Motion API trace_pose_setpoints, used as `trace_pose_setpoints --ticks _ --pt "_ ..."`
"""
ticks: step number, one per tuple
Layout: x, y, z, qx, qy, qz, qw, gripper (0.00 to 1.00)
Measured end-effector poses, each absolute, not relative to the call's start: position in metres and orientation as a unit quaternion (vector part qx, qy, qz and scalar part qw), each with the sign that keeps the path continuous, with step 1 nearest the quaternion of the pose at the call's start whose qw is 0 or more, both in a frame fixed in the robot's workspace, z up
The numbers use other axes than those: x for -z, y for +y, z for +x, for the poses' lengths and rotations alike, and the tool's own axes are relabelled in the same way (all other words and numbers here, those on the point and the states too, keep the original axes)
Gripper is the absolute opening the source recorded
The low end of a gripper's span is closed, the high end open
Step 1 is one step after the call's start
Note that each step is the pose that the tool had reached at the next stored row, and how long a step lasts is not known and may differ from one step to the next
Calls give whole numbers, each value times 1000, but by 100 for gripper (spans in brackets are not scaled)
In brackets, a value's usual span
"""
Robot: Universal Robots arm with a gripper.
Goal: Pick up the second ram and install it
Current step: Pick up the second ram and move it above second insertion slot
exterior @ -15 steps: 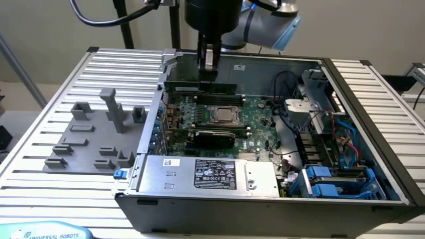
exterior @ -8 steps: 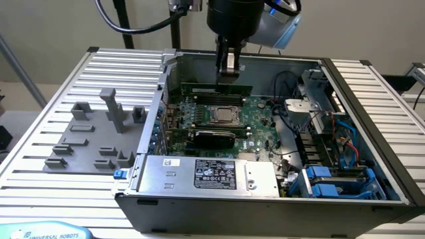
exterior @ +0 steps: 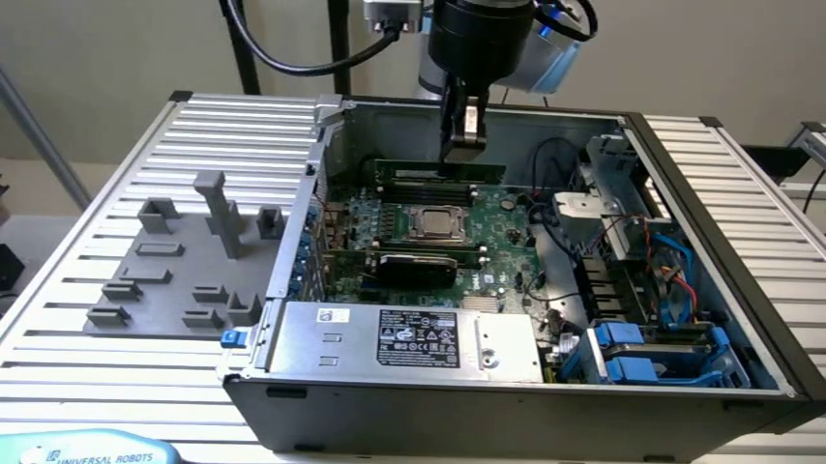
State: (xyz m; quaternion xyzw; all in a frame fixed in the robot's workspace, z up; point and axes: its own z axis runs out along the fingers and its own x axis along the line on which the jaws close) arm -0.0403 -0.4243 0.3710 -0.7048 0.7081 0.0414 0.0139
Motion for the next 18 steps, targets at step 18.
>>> trace_pose_setpoints --ticks 18 --pt "-338 -365 -38 -41 711 -701 14 13"
